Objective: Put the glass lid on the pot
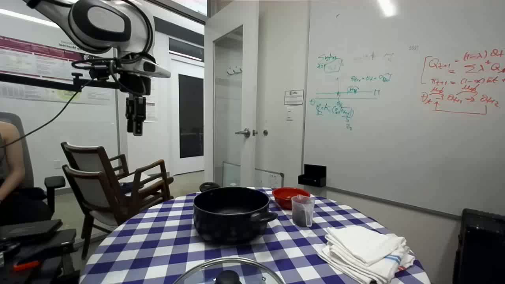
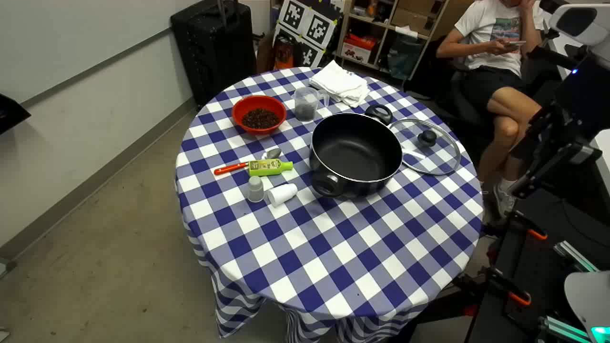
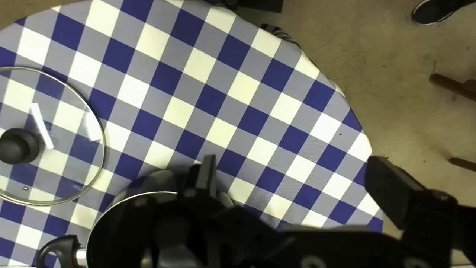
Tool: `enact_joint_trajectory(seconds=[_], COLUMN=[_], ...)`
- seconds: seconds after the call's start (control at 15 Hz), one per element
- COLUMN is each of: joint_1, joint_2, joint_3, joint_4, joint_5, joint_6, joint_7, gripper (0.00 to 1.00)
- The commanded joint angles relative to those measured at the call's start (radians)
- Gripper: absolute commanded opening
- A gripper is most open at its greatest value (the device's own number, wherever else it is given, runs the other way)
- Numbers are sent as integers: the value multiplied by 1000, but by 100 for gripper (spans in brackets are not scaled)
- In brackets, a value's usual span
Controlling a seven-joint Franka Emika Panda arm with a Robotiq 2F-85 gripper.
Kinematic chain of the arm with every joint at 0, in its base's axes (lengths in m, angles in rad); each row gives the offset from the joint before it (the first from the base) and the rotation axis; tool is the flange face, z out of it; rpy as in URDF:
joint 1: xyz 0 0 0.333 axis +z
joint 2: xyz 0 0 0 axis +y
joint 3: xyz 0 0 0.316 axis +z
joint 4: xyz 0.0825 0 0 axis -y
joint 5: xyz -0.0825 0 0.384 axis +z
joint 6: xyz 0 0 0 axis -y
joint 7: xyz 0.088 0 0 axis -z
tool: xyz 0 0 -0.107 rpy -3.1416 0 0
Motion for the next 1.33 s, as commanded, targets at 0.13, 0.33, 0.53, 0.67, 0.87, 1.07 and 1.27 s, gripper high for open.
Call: enact_joint_trajectory(seconds=[0.13, 0.33, 0.53, 0.67, 0.87, 1.07, 1.27], joint_1=[3, -15, -42, -77, -156, -228, -279], joint_2=[0, 25, 51, 62, 106, 184, 312], joint_3=[-3, 3, -13, -41, -96, -164, -235], joint_4=[1, 14, 13, -1, -18, -32, -21], joint_5=[-2, -14, -14, -17, -36, -47, -40], joint_6=[-2, -9, -16, -10, 27, 119, 261], joint_7=[1, 44, 71, 82, 101, 78, 35], gripper=[100, 100, 100, 100, 100, 100, 100])
